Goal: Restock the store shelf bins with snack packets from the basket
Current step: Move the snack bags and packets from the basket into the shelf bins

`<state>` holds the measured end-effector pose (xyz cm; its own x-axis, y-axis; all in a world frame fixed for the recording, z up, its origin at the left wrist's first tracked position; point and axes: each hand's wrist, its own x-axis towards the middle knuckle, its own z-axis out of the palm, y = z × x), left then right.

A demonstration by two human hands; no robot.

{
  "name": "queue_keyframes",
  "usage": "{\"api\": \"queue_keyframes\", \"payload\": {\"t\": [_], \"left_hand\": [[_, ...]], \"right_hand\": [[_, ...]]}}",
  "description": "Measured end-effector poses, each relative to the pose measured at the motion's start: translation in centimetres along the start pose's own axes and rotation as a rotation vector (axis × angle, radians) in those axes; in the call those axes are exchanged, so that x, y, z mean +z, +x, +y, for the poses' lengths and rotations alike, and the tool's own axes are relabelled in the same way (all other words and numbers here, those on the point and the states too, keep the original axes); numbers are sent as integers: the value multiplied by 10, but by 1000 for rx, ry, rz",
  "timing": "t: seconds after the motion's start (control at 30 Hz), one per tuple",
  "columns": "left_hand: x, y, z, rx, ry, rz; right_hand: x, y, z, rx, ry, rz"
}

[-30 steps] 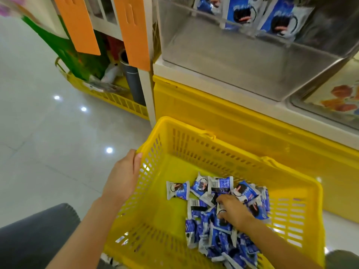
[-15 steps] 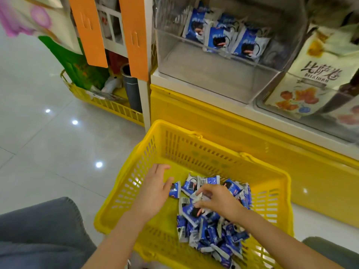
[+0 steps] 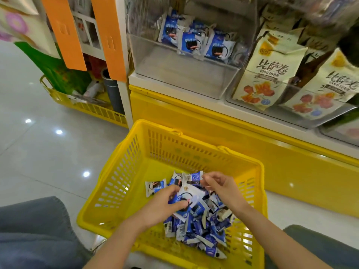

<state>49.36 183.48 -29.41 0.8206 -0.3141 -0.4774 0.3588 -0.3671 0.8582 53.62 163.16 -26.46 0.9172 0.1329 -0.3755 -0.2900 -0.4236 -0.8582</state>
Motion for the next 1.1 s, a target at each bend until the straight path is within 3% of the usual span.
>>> {"api": "queue_keyframes", "payload": {"t": [0.07,0.2,0.3,0.53,0.63,0.73,0.83,0.93,1.0,1.1], "left_hand": [[2,2,-3,-29,-15,67],[3,6,-6,-44,-74,146],[4,7,-8,-53,-87,183],[8,9,-4,-134,-156,271],[10,9,-6,-191,-158,327],[11,7,-7,-227,-191,334],[14,3,-2,-322,-352,276],[14,-11,11,-335,-522,84],[14,-21,20,-254,-495,-68],[17,-31,30,-179,-360,-156]], "right_hand": [[-12,2,27,46,-320,43],[-29,-6,82,271,-728,-306],[-27,-8,101,224,-984,-370],[-19,-3,87,179,-924,-199],[-17,-3,63,130,-623,-91],[-9,-9,32,64,-258,-125],[0,-18,8,-3,-224,-179],[6,-25,-7,-115,-337,-155],[8,-29,-15,-157,-388,-125],[12,-34,-25,-139,-333,-87]]}}
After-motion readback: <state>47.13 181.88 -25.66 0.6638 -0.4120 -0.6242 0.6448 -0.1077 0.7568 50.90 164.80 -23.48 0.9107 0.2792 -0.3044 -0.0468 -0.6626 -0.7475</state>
